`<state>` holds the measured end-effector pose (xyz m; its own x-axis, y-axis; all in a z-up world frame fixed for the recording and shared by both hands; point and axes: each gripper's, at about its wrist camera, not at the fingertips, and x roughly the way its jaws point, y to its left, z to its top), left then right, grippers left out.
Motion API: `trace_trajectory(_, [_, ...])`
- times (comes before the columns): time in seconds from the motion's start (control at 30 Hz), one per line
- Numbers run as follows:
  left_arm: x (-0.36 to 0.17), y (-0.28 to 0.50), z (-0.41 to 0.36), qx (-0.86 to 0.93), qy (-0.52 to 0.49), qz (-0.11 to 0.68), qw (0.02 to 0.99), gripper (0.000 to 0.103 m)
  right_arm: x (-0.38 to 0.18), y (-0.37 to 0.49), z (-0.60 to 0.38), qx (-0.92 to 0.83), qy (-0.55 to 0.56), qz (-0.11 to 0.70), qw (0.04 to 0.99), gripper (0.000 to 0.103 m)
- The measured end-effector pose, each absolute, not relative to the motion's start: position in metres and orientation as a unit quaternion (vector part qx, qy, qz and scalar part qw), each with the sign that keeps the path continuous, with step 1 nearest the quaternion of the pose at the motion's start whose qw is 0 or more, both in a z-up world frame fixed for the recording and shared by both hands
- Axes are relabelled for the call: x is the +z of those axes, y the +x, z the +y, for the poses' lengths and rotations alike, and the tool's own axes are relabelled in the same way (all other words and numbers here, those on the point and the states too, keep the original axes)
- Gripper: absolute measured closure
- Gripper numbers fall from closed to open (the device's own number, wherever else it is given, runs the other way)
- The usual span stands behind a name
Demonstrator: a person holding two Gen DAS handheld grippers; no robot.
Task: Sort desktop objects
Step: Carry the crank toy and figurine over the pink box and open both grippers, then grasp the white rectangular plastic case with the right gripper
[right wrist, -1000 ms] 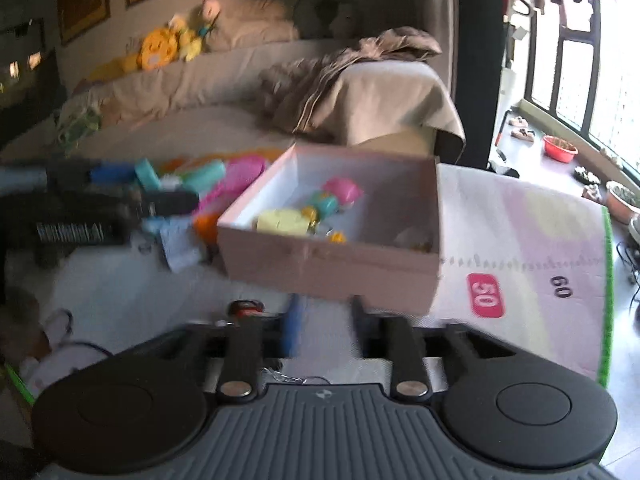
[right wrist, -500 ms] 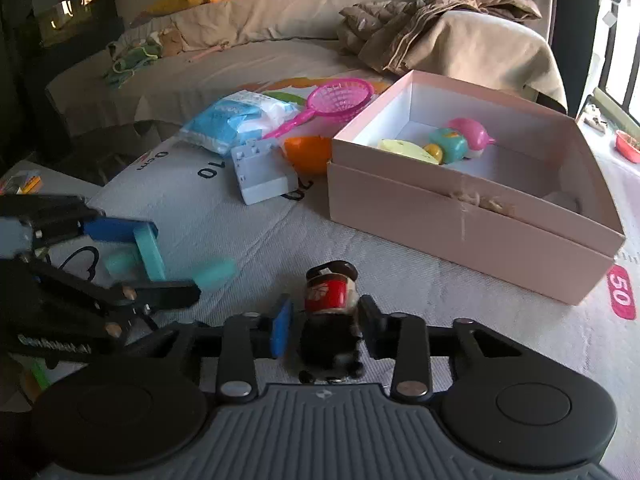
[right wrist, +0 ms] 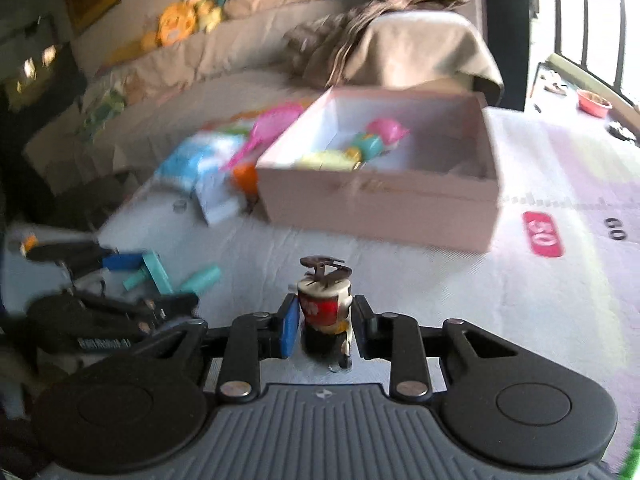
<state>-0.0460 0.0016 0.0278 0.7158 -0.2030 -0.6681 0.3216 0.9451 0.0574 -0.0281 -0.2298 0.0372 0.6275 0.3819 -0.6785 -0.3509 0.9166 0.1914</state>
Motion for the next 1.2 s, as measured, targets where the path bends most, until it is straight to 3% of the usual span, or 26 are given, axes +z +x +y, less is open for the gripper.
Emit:
trace_trajectory(0.2, [0.087, -0.027, -0.037, -0.188, 0.116, 0.242, 0.945, 0.027, 0.089, -0.033, -0.265, 0.190, 0.061, 0.304, 0.931, 0.075])
trace_trajectory(0.37, [0.098, 0.021, -0.077, -0.213, 0.122, 0.198, 0.949, 0.027, 0.115, -0.027, -0.282, 0.164, 0.070, 0.257, 0.950, 0.075])
trace_trajectory(0.43, [0.091, 0.043, -0.089, -0.218, 0.111, 0.203, 0.948, 0.026, 0.121, -0.023, -0.286, 0.156, 0.074, 0.248, 0.953, 0.075])
trace_trajectory(0.6, [0.078, 0.041, -0.086, -0.237, 0.088, 0.224, 0.941, 0.006, 0.130, -0.010, -0.293, 0.134, 0.081, 0.235, 0.959, 0.075])
trace_trajectory(0.9, [0.036, -0.018, -0.014, -0.171, 0.059, 0.277, 0.944, 0.004, 0.128, 0.064, -0.271, 0.124, 0.078, 0.255, 0.956, 0.075])
trace_trajectory(1.2, [0.018, -0.007, 0.042, -0.083, 0.033, 0.317, 0.944, 0.003, 0.096, 0.110, -0.238, 0.079, 0.067, 0.291, 0.951, 0.068])
